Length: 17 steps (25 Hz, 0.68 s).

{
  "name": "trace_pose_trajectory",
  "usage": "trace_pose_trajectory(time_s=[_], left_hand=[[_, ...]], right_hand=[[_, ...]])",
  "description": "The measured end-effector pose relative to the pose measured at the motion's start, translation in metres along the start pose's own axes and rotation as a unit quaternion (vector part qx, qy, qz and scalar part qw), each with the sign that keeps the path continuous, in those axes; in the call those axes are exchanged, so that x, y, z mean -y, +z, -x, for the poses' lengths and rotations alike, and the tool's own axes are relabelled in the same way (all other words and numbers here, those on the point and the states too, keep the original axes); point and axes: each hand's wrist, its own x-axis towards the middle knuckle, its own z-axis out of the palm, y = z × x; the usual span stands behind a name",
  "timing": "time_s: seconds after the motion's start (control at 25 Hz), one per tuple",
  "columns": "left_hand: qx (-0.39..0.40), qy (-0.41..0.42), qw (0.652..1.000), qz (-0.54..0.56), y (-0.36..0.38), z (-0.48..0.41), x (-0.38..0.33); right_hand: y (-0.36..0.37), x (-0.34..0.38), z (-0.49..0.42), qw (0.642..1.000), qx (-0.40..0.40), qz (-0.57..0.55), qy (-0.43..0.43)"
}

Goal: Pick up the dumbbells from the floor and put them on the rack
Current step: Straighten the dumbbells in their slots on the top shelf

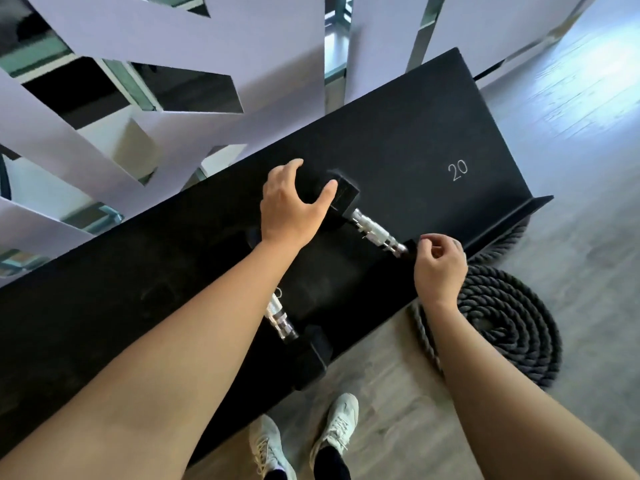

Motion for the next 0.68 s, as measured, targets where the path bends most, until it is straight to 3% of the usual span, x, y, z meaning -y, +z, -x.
trace_pose_trajectory(time_s=[0.12, 0.2, 0.32, 0.48, 0.68], left_hand=[[0.053, -0.051, 0.997, 0.005, 0.051, -0.014, -0.021], [0.036, -0.074, 0.996, -0.021, 0.071, -0.023, -0.018], [-0.005, -0.064, 0.996, -0.066, 0.076, -0.038, -0.012], [0.002, -0.043, 0.997, -0.071, 0.076, -0.042, -0.013], [0.073, 0.006, 0.993, -0.096, 0.072, -0.061, -0.02]], right_hand=[[-0.001, -0.024, -0.041, 0.998, 0.053, 0.033, 0.032], [0.009, -0.035, -0.049, 0.992, 0.088, 0.065, 0.059], [0.021, -0.036, -0.05, 0.988, 0.051, 0.118, 0.09], [0.024, -0.028, -0.048, 0.984, 0.026, 0.124, 0.128], [0.033, -0.035, -0.023, 0.981, 0.043, 0.12, 0.149]])
